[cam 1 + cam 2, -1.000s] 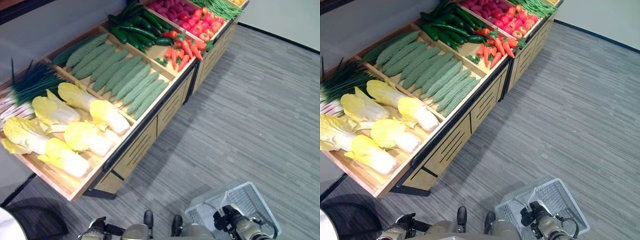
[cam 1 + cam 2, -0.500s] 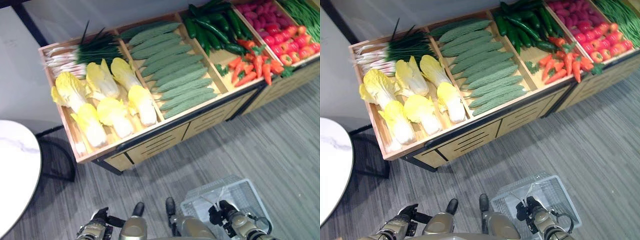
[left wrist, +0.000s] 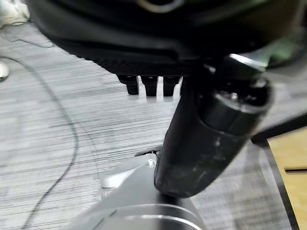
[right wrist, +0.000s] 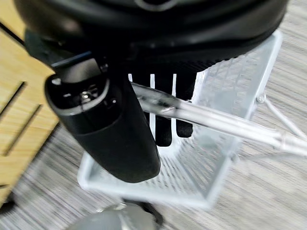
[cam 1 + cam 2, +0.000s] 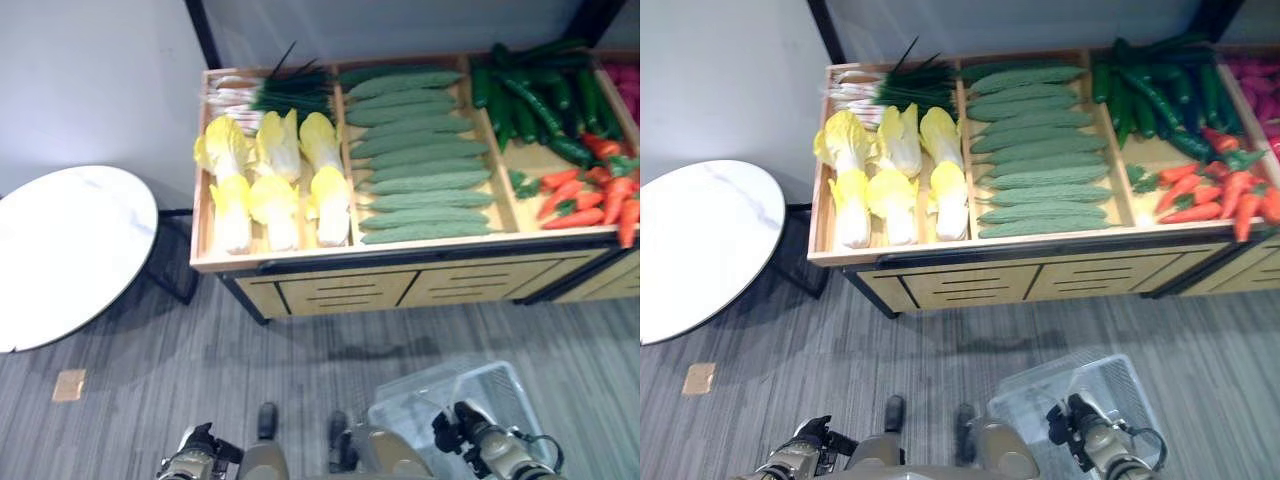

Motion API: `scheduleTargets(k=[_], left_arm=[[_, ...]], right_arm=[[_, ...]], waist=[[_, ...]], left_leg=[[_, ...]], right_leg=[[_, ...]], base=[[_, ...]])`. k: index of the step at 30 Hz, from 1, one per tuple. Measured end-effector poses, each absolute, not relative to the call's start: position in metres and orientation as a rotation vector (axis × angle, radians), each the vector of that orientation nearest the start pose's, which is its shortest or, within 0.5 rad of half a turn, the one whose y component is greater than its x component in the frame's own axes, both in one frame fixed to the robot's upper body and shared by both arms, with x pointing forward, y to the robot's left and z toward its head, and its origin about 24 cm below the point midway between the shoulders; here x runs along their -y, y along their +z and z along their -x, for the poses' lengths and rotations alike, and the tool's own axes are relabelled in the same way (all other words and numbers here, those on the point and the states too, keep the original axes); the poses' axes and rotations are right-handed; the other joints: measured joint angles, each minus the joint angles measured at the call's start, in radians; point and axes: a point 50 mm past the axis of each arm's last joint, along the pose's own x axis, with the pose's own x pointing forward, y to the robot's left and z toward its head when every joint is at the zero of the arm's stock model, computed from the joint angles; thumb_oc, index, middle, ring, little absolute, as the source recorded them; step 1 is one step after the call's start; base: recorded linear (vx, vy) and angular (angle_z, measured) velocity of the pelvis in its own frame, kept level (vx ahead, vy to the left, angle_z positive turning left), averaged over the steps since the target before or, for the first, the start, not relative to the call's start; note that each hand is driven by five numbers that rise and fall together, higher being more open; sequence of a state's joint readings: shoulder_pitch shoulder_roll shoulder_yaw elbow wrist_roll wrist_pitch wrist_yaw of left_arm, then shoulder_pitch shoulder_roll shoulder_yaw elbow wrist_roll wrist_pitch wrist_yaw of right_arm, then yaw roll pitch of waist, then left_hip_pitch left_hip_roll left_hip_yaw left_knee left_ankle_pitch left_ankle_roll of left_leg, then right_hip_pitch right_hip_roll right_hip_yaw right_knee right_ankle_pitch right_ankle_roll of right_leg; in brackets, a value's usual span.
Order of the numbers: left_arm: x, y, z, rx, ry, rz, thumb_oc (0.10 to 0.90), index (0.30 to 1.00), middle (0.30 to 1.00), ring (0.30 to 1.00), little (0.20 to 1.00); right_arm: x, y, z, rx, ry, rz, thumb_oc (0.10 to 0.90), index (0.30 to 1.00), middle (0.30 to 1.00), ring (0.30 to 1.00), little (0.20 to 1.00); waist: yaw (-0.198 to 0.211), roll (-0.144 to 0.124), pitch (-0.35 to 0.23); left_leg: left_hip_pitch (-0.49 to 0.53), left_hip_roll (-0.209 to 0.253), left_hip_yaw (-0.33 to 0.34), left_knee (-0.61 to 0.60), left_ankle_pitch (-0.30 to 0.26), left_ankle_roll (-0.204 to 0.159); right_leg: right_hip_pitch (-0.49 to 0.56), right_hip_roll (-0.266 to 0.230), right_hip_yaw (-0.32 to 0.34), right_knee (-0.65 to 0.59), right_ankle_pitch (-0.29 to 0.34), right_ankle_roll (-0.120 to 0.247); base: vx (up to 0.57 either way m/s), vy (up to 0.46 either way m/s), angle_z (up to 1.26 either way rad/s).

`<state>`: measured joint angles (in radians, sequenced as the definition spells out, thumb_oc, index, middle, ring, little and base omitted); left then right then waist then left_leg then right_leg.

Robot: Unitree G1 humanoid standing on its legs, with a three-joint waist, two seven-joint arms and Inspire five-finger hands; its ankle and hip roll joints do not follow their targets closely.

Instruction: Get the vegetables into the basket

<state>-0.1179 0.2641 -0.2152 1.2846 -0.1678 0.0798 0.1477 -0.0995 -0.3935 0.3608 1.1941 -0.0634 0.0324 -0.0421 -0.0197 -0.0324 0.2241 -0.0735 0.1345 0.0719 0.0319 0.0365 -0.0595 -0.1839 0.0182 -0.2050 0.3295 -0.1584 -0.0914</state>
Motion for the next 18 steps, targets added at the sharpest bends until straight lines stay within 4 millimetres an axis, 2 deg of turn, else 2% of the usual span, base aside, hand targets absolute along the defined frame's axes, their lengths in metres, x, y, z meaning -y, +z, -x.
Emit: scheduleTargets(k=[2,3,6,9,16,18], left_arm=[[-0.244,-0.155,-0.114,-1.245,0.209,-0.318,0.9,1.0,1.0,1.0,1.0],[-0.243,-0.154,-0.116,-1.237,0.205,-0.317,0.9,1.0,1.0,1.0,1.0],[-0.246,-0.155,-0.108,-1.253,0.222,-0.312,0.9,1.0,1.0,1.0,1.0],[-0.247,-0.156,-0.106,-1.259,0.222,-0.317,0.9,1.0,1.0,1.0,1.0],[-0.246,-0.156,-0.107,-1.256,0.209,-0.322,0.9,1.0,1.0,1.0,1.0],[-0.242,-0.157,-0.107,-1.255,0.196,-0.312,0.9,1.0,1.0,1.0,1.0]], right_arm=[[0.27,-0.141,-0.125,-1.165,0.076,0.649,0.4,0.3,0.3,0.3,0.3],[0.267,-0.143,-0.121,-1.173,0.09,0.637,0.4,0.3,0.3,0.3,0.3],[0.259,-0.147,-0.116,-1.194,0.11,0.617,0.4,0.3,0.3,0.3,0.3],[0.259,-0.147,-0.117,-1.189,0.104,0.618,0.4,0.3,0.3,0.3,0.3],[0.253,-0.151,-0.11,-1.206,0.118,0.603,0.4,0.3,0.3,0.3,0.3],[0.255,-0.152,-0.103,-1.226,0.11,0.597,0.4,0.3,0.3,0.3,0.3]], waist=[[0.0,-0.004,-0.001],[0.001,-0.006,-0.006],[0.004,-0.02,-0.001],[0.002,-0.028,-0.006],[0.007,-0.019,-0.018],[0.009,-0.002,-0.034]], left_leg=[[0.031,-0.03,0.021,-0.011,0.0,0.001],[0.057,-0.051,0.02,-0.045,-0.001,0.007],[0.125,-0.048,0.02,-0.077,-0.012,0.023],[0.139,-0.051,0.021,-0.077,-0.014,0.025],[0.136,-0.062,0.029,-0.072,-0.016,0.031],[0.137,-0.073,0.049,-0.072,-0.02,0.035]], right_leg=[[0.034,0.003,-0.023,-0.071,0.034,0.009],[0.051,0.012,-0.039,-0.117,0.064,-0.003],[0.099,0.05,-0.047,-0.173,0.099,-0.021],[0.104,0.059,-0.045,-0.179,0.097,-0.017],[0.094,0.054,-0.011,-0.179,0.112,0.005],[0.086,0.046,0.006,-0.174,0.115,0.011]], base=[[0.03,0.064,0.25],[0.04,0.081,0.33],[0.03,0.128,0.08],[0.02,0.133,-0.07],[0.02,0.18,-0.15],[0.03,0.135,-0.22]])
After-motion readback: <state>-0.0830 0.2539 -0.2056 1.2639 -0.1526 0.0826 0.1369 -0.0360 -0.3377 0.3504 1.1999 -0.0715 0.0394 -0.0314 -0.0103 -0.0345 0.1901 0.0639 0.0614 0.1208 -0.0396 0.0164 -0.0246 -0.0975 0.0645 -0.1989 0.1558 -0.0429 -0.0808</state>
